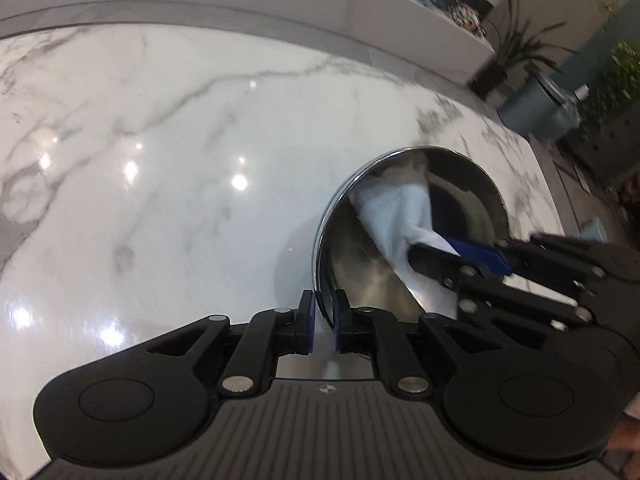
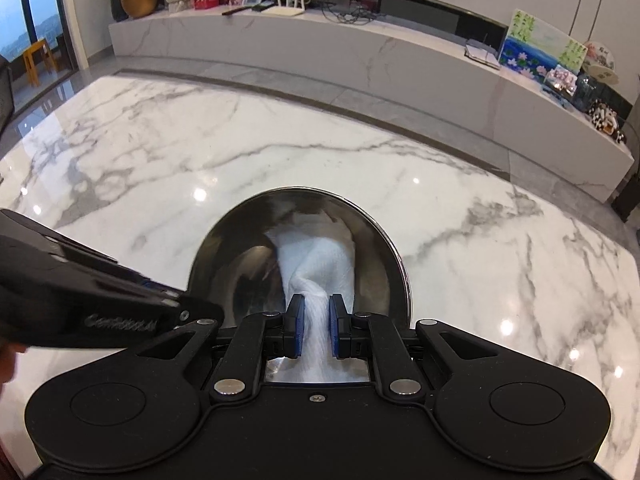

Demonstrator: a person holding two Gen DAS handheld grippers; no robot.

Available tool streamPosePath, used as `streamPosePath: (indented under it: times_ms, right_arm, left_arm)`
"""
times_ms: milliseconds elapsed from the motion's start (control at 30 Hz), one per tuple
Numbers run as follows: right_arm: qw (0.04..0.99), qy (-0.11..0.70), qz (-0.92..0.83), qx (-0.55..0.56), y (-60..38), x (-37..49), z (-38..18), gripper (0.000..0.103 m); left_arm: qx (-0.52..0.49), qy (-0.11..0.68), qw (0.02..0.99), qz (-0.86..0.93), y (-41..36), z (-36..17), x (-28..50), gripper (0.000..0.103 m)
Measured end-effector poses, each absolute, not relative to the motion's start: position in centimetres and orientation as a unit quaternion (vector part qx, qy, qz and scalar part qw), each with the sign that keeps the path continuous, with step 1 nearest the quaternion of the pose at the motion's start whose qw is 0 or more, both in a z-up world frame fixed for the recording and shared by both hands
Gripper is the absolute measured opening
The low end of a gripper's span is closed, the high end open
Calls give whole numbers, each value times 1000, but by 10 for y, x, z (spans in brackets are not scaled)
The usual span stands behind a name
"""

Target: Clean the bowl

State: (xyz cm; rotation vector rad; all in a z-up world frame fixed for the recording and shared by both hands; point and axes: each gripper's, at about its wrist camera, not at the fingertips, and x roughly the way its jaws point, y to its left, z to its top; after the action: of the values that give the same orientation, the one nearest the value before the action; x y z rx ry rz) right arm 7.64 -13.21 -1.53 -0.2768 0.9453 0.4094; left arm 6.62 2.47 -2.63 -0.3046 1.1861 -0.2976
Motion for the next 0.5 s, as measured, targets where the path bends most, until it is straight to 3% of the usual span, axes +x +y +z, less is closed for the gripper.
streamPosePath:
  times_ms: [500]
  right_arm:
    - [855, 466, 189, -128, -125, 92, -30, 11]
  left_arm:
    - [-224, 554, 789, -140, 39, -39, 78, 13]
